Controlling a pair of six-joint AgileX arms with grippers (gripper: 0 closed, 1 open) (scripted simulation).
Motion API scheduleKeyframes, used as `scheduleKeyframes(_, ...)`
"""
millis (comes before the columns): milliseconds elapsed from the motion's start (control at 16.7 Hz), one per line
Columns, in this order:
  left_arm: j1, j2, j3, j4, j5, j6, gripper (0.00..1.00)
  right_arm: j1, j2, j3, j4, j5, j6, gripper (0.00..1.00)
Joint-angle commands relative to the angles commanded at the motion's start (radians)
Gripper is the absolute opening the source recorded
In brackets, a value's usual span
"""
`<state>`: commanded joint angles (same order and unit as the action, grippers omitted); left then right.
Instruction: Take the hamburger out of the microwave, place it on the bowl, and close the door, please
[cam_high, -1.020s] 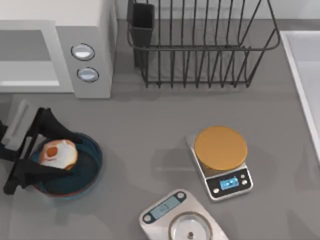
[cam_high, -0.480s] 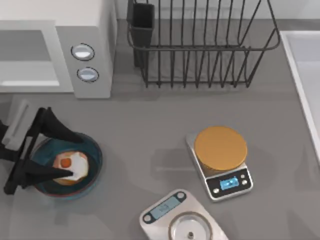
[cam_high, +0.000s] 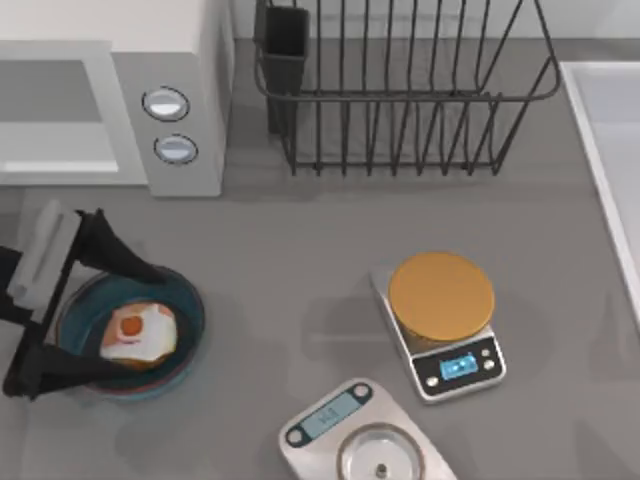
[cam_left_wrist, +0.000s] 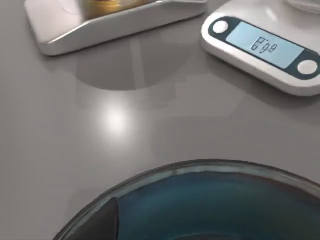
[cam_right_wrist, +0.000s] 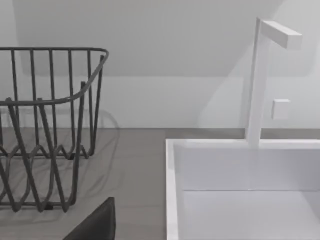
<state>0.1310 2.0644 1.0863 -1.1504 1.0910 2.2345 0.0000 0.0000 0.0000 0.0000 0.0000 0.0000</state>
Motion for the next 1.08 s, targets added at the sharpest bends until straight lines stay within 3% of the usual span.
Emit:
scheduleKeyframes(360, -0.045, -0.572, -0.314, 0.442, -0.231, -0.588, 1.0, 0.0, 0.0, 0.0, 0.0, 0.0, 0.0, 1.0)
scheduleKeyframes(780, -0.098, -1.408, -0.74, 0.913, -0.642, -1.509, 1.0, 0.0, 0.0, 0.0, 0.0, 0.0, 0.0, 1.0)
scheduleKeyframes(1080, -0.122, -1.858, -0.97, 1.1, -0.919, -1.992, 1.0, 0.0, 0.0, 0.0, 0.0, 0.0, 0.0, 1.0)
